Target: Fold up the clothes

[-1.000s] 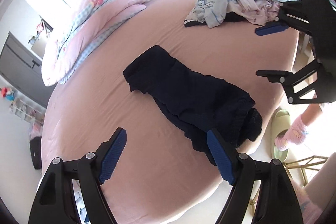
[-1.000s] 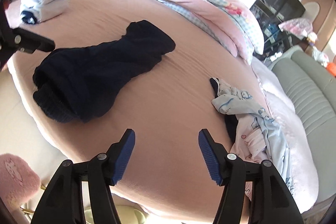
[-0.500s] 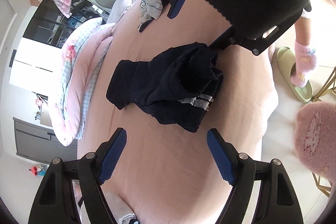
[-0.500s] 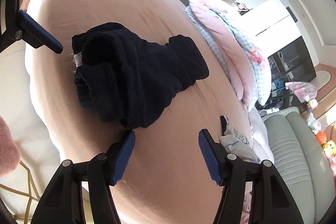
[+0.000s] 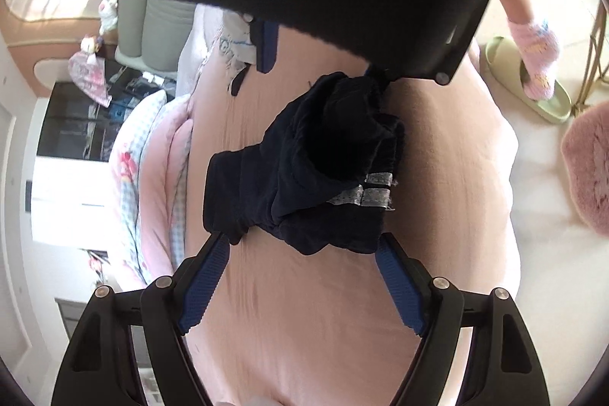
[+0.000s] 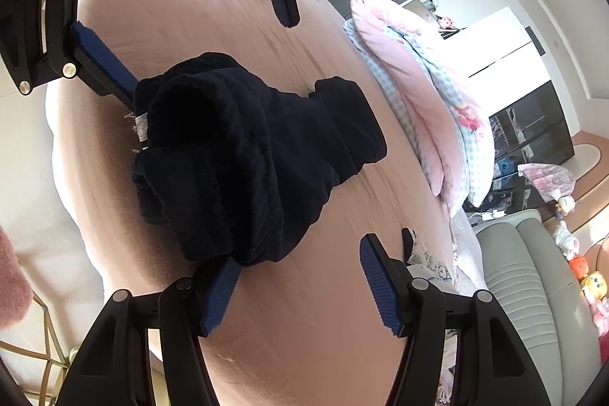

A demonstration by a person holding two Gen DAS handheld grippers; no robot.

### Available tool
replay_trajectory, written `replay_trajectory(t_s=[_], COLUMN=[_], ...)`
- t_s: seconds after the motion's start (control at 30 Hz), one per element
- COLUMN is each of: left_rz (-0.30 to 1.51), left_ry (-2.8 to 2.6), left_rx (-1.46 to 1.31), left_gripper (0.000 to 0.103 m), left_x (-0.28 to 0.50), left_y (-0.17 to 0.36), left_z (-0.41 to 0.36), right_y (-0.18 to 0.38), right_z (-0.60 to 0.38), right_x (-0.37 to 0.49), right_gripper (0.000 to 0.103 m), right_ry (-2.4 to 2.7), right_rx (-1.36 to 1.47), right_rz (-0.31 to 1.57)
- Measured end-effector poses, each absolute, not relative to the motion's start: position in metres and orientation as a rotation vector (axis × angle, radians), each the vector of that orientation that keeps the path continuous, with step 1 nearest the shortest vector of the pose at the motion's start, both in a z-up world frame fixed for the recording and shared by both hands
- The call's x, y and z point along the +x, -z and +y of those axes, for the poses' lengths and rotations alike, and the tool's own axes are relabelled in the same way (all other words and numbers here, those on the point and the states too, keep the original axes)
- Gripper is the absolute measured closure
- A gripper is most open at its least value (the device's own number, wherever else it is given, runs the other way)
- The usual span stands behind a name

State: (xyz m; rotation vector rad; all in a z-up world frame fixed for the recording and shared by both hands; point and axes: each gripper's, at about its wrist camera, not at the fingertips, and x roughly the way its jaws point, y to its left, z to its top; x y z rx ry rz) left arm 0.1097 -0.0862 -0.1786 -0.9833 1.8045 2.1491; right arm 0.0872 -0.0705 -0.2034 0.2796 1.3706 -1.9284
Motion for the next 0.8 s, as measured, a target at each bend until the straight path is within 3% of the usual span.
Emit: replay_trajectory(t_s=[0.17,0.33,0.5,0.67,0.73,0.8], left_rz=[1.818,1.712,1.748,1.696,1.603,1.508], left_ry=[-2.107,-2.046,-1.979,-1.996,-2.013,-2.042], left_rx=[-0.896,-0.909,-0.807,-0.830,-0.897,-0.962], left_gripper=[0.025,0.025,0.036,0.037,0.050,0.056], left_x=[0.103,0.097,0.097,0.087,0.080,0.072], left_y=[0.178,0.179,0.186,0.183,0.178,0.174], left_z=[-0.081,-0.075,-0.070,-0.071,-0.074,-0.077], right_y=[0.201,0.200,0.201,0.201,0.199,0.197], right_z=[-0.070,-0.067,-0.068,-0.068,-0.067,-0.066], right_x=[0.089,0.088,0.088,0.086,0.082,0.078], right_gripper=[0.041,0.041,0.041,0.041,0.041,0.041], right_ry=[1.911,1.898,1.893,1.886,1.887,1.890], right_rx=[0.269,0.265,0.271,0.290,0.310,0.334], right_rz=[1.348,1.344,1.351,1.353,1.336,1.320])
